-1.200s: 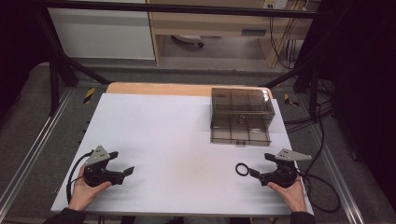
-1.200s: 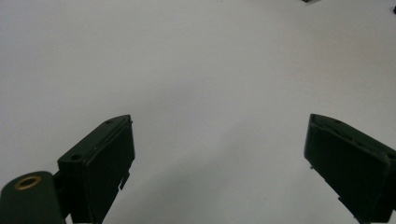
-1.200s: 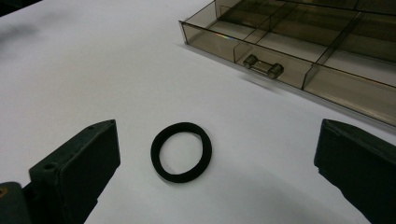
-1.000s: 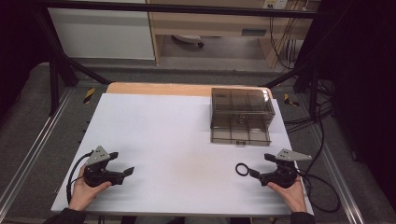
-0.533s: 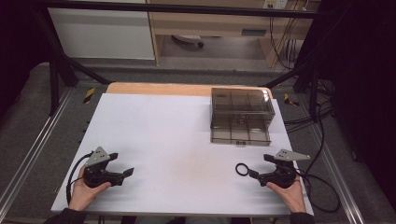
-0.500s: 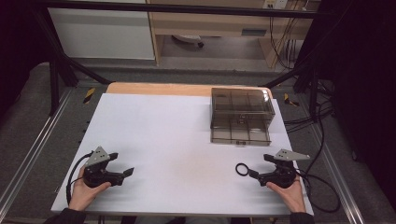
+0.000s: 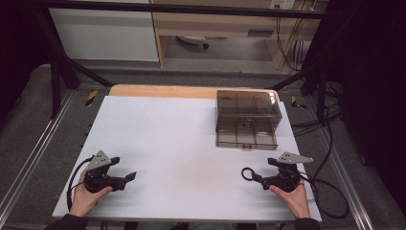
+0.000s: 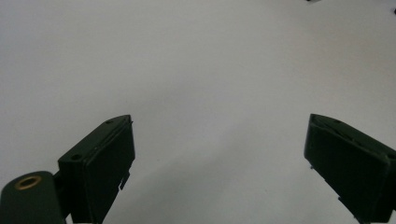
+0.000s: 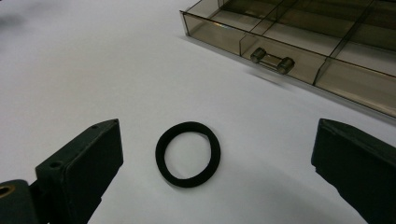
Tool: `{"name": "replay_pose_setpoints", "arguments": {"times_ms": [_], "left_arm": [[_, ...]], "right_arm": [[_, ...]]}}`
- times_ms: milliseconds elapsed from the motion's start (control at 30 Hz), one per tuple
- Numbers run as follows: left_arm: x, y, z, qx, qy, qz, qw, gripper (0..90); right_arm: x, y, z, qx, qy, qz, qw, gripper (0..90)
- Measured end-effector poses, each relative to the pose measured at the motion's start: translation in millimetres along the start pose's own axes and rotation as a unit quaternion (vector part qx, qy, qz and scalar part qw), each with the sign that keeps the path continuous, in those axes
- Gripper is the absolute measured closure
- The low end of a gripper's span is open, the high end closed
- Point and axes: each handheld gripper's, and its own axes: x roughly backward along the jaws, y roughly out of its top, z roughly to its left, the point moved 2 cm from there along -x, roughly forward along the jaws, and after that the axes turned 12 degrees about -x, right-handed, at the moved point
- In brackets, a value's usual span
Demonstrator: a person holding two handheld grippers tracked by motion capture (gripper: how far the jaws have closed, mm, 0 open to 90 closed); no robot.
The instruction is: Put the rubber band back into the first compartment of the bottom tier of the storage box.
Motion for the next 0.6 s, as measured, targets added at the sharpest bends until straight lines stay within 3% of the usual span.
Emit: {"name": "replay_pose_setpoints", "arguments": {"times_ms": [433, 600], "left_arm": [[1.0, -0.8, 0.6, 0.004, 0.003, -0.003, 1.0, 8.3], [1.4, -0.8, 0.9, 0.006, 0.002, -0.005, 1.0, 8.3]], "right_arm": [[-10.5, 4.5, 5.0, 0.007, -0.014, 0.015, 0.9998, 9.3], [-15.3, 3.3, 6.3, 0.014, -0.017, 0.025, 0.9994, 17.2]]}}
